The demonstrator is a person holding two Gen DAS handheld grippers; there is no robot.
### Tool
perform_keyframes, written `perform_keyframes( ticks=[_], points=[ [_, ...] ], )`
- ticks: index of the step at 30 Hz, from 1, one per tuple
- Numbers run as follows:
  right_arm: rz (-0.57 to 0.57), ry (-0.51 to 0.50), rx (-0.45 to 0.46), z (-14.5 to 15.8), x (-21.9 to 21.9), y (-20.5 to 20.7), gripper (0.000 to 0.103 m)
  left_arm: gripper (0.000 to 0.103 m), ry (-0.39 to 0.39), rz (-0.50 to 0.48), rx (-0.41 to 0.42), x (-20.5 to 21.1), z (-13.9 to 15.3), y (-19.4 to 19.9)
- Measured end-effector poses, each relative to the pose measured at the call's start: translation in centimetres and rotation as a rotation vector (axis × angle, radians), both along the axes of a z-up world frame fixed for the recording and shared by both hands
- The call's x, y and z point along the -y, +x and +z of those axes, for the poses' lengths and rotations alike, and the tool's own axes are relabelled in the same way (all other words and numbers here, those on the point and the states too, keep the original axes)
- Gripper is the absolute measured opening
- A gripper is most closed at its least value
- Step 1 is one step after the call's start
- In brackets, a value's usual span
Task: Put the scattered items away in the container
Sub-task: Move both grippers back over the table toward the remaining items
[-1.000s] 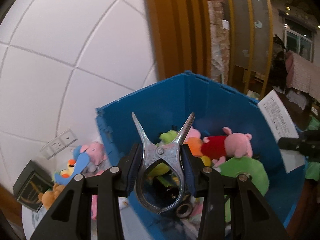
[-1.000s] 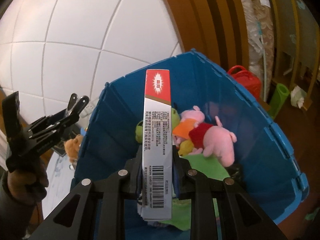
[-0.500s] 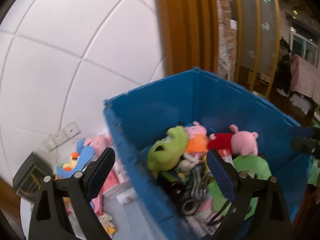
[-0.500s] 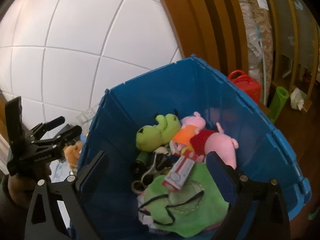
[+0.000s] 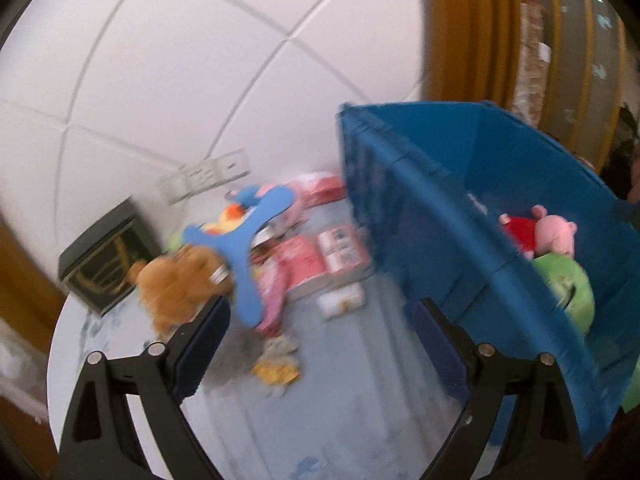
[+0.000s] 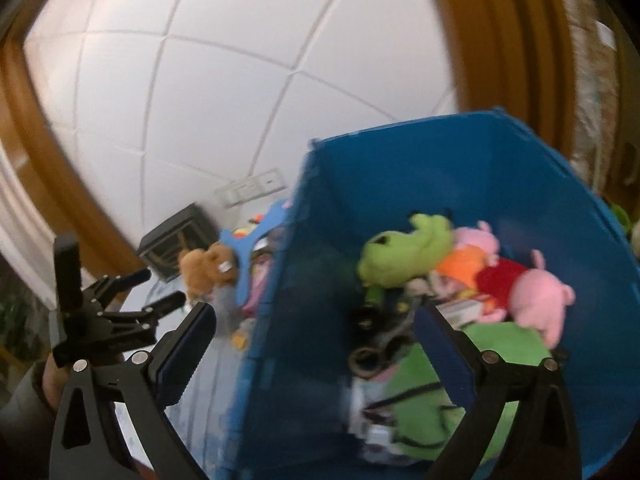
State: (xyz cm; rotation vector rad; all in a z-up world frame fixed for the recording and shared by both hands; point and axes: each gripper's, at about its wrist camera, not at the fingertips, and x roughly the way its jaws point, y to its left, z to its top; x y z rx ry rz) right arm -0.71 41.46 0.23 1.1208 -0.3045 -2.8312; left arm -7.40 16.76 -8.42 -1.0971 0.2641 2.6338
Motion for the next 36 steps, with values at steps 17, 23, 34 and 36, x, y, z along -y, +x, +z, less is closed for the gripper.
perform_keyframes(
  ticks=[17,23,34,36],
  points=[
    [0.21,0.072,0.088,-5.0,16.6,-4.7,0.101,0.094,-0.059,0.099,0.113,14.4,-7.3,0.6],
    [0.223,0.115,0.149,-8.7,19.5,-5.5,0.101,0.094,-0.08,0.037,0.138,15.0,-10.4,-2.4],
    [0.184,0.162,0.297,-18.4,20.4,-7.5,0.101,0.094,-0.125,-0.02,0.206,12.5,-19.8,-10.6],
    [0.18,0.159,0.321,-20.0,20.2,-7.9,0.101,0.094,-0.135,-0.01,0.225,12.1,-21.6,-12.0]
  ],
)
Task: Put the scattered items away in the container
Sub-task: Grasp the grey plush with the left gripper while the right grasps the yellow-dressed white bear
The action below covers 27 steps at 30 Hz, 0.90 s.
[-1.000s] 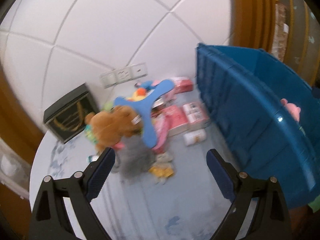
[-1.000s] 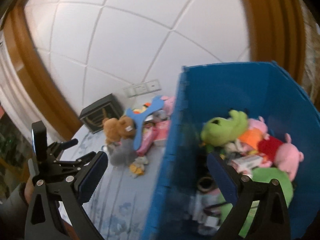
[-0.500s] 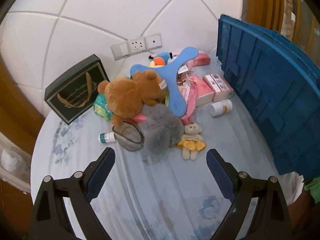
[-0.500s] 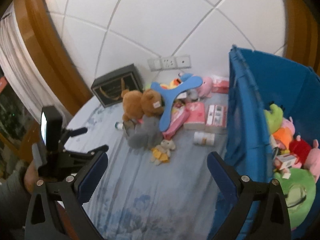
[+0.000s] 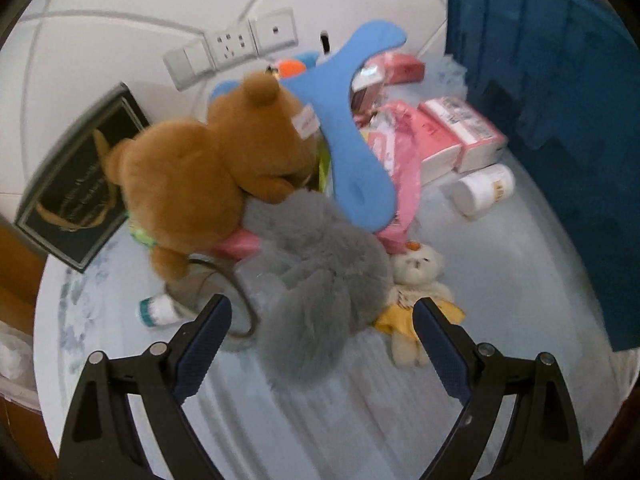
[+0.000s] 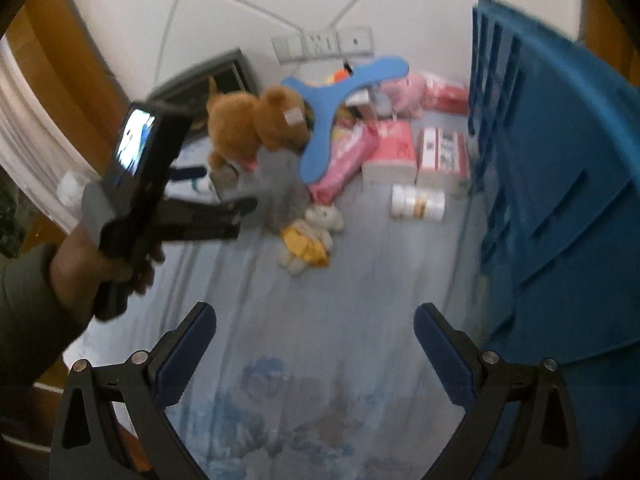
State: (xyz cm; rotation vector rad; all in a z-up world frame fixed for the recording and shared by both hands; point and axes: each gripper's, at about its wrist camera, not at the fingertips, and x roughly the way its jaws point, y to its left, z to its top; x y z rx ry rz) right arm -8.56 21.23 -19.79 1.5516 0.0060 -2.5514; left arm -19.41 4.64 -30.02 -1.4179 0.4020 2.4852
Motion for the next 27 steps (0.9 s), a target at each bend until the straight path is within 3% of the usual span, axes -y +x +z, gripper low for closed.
perform_keyframes(
  ticks=[5,8,14,16,20,22,24,27],
  points=[
    [-0.02,-0.007,0.038,-3.3,-0.9,-0.9,0.101,0.093,0.001,0.037,0.038,-0.9,-3.3,-2.8],
    [-0.028,-0.017,0.059,-4.7,-1.2,-1.3,0.101,0.091,-0.039,0.054,0.054,-1.7,-5.1,-4.1],
    [-0.033,-0.022,0.095,-6.8,-1.7,-1.5,0.101,0.091,-0.211,0.037,-0.02,-4.3,-6.6,-5.8],
    [-0.036,-0.021,0.104,-7.2,-1.8,-1.4,0.101,0.092,-0.249,0.002,0.025,-5.3,-8.0,-6.5],
    [-0.039,-0.022,0.118,-7.8,-1.6,-1.3,0.101,0.089,-0.151,0.056,0.06,-4.1,-8.1,-7.2],
    [-0.034,-0.022,0.122,-7.9,-1.4,-1.2,0.101,0.066,-0.114,0.038,0.032,-3.8,-7.2,-6.4],
    [-0.03,-0.019,0.124,-8.0,-1.1,-1.4,0.101,0.054,-0.07,0.025,0.038,-3.4,-6.6,-5.6],
    [-0.032,-0.02,0.123,-8.1,-0.7,-1.9,0.101,0.049,0.024,0.049,0.05,-1.6,-5.3,-4.5]
  ],
)
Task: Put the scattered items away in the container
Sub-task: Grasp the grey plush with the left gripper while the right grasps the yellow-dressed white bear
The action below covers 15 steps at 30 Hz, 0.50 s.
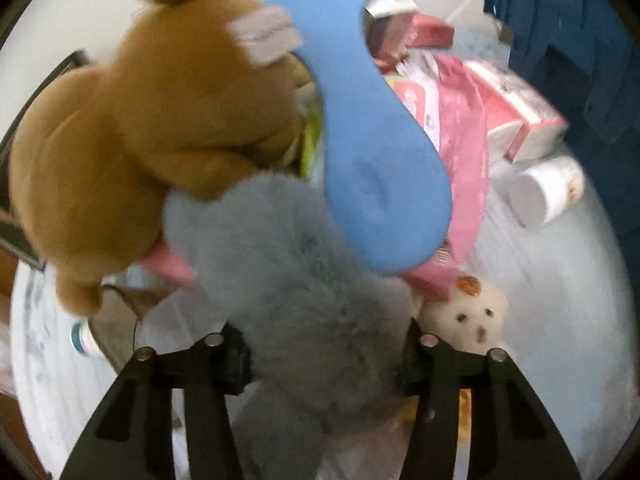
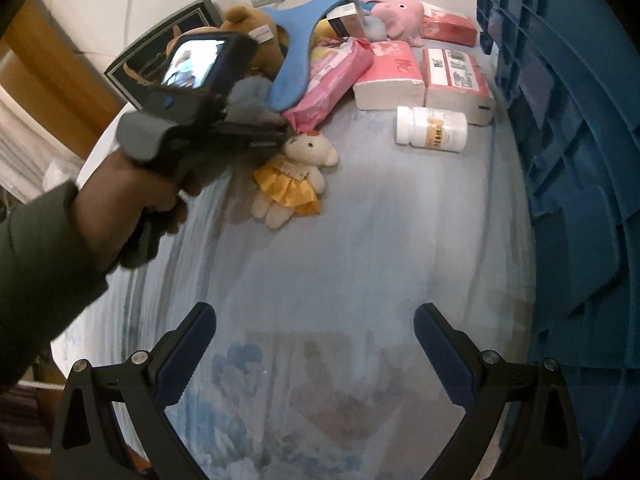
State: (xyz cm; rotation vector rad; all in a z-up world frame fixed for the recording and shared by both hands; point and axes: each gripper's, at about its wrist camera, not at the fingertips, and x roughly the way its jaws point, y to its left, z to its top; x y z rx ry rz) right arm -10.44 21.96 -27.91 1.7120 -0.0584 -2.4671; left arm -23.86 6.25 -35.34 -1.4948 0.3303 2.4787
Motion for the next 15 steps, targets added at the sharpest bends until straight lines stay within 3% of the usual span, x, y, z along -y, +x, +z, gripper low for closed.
perform_keyframes(
  ticks=[6,15],
  points=[
    [-0.003,0.0,-0.011,-1.2,1.4,-1.9,0.101,0.049,0.13,0.012,-0.039,3.1,3.9,3.8],
    [-0.063,-0.005,-0.072,-4.8,2.4,-7.4,0.1,0.049,0.187,0.055,-0.109,7.5,6.7,9.6]
  ],
)
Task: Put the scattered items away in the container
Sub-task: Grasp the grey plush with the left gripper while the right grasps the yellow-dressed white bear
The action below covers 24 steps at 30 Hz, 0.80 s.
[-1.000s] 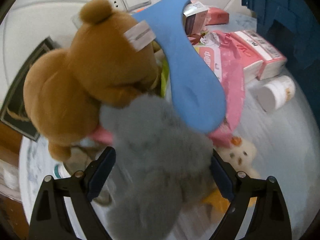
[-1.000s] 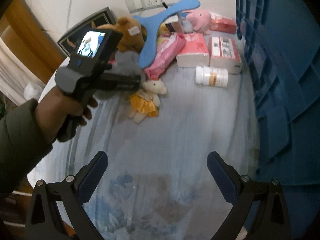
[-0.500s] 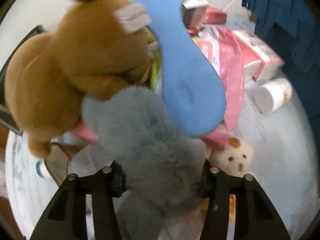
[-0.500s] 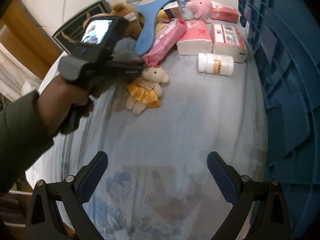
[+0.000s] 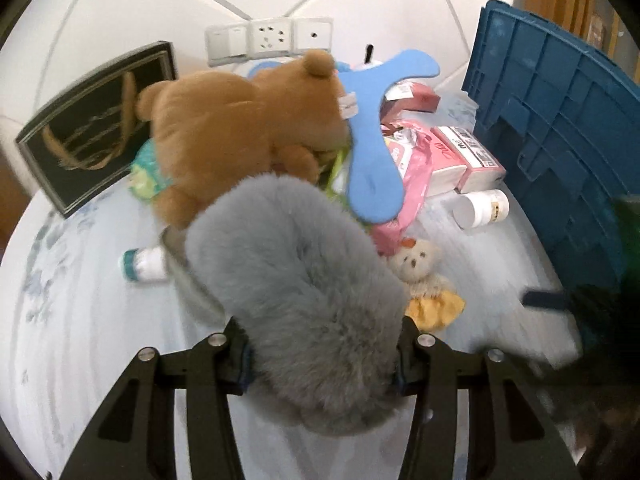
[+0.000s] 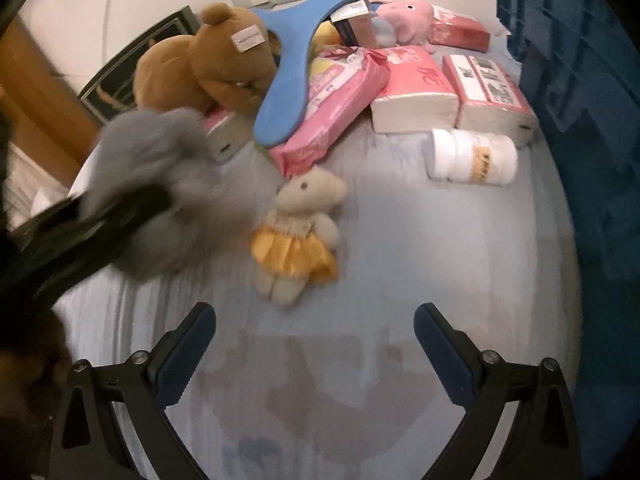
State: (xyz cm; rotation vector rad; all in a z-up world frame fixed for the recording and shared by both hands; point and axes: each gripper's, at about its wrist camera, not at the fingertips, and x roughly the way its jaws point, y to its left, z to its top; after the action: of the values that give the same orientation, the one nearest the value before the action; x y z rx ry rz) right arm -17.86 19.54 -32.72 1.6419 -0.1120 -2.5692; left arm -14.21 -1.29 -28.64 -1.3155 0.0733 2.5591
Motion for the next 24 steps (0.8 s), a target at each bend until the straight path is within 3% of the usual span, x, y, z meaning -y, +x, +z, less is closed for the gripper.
perform_keyframes(
  ticks=[7,12,14,17,24],
  points=[
    [0.011,0.06,-0.044,-3.2,1.7,-4.5,0.097,0.049,-0.02,0.037,-0.004,4.5,-1.5,2.8],
    [0.027,0.117,-0.054,-5.2,3.4,-6.3,0.077,0.048,-0.026,0.076,0.023,7.3,-2.4,4.4],
    [0.041,0.157,-0.067,-5.5,4.2,-6.3,0.058,0.048,-0.024,0.094,0.03,8.2,-2.5,4.8],
    [0.041,0.151,-0.069,-5.5,4.6,-5.9,0.045,0.048,-0.021,0.106,0.036,9.0,-2.6,5.5],
    [0.093,0.12,-0.041,-4.3,5.0,-3.3,0.037,0.048,-0.012,0.107,0.043,9.0,-2.2,6.8]
  ],
)
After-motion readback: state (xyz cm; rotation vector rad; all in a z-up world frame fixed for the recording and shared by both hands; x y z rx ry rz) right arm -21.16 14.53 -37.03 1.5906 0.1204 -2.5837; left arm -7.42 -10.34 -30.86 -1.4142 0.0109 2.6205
